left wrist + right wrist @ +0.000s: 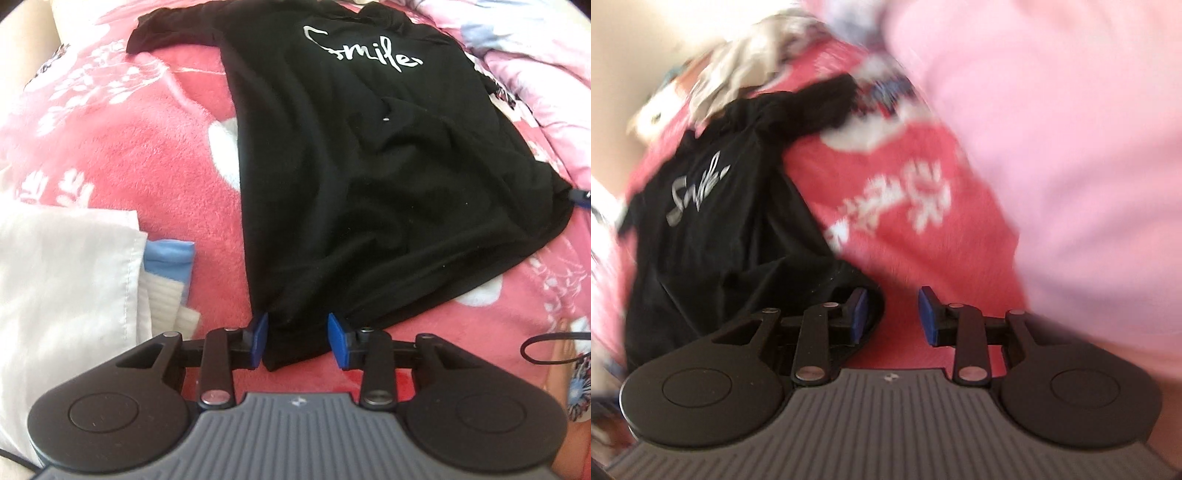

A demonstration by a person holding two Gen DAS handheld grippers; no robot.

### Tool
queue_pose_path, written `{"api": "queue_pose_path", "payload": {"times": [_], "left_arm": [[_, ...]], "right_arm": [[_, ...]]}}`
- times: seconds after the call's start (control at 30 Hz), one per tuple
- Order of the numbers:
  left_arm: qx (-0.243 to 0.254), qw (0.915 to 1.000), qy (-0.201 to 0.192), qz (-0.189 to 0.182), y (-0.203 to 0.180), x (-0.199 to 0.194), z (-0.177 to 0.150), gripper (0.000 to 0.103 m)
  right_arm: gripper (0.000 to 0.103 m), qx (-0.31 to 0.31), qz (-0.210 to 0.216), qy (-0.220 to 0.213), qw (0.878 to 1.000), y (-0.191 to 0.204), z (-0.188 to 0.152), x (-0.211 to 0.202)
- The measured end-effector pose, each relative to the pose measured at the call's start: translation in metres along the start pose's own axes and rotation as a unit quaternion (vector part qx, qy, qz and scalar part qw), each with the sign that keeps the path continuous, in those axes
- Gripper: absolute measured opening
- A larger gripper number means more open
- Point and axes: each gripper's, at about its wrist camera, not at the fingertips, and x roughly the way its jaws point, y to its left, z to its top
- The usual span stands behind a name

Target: Fold clothes

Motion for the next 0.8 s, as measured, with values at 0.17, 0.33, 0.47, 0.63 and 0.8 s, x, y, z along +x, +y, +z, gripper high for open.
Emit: {"api": "queue_pose_path", "payload": {"times": [0.17, 0.33, 0.47, 0.63, 0.8], "left_arm": [[0.001, 1.0, 0.0, 0.001, 0.0, 0.003, 0.002, 0.038], [-0.007, 1.0, 0.0, -0.001, 0.002, 0.004, 0.001, 0.038], [-0.008, 1.0, -0.001, -0.002, 0.002, 0.004, 0.0, 0.038], [-0.005, 1.0, -0.001, -0.004, 0.003, 0.004, 0.0, 0.038], [-0.005, 1.0, -0.003, -0.003, 0.002, 0.004, -0.001, 0.038]], "right_arm": [[0.027, -0.259, 0.014, -0.035, 0.965, 0.061, -0.018, -0.014], [0.027, -0.134, 0.086, 0.026, 0.987, 0.05, -0.01, 0.001], [0.027, 0.108, 0.135, 0.058, 0.983, 0.002, -0.007, 0.023], [0.028, 0.264, 0.153, 0.048, 0.951, -0.029, -0.016, 0.035], [0.025, 0.307, 0.165, 0.037, 0.937, -0.031, -0.019, 0.039]]}}
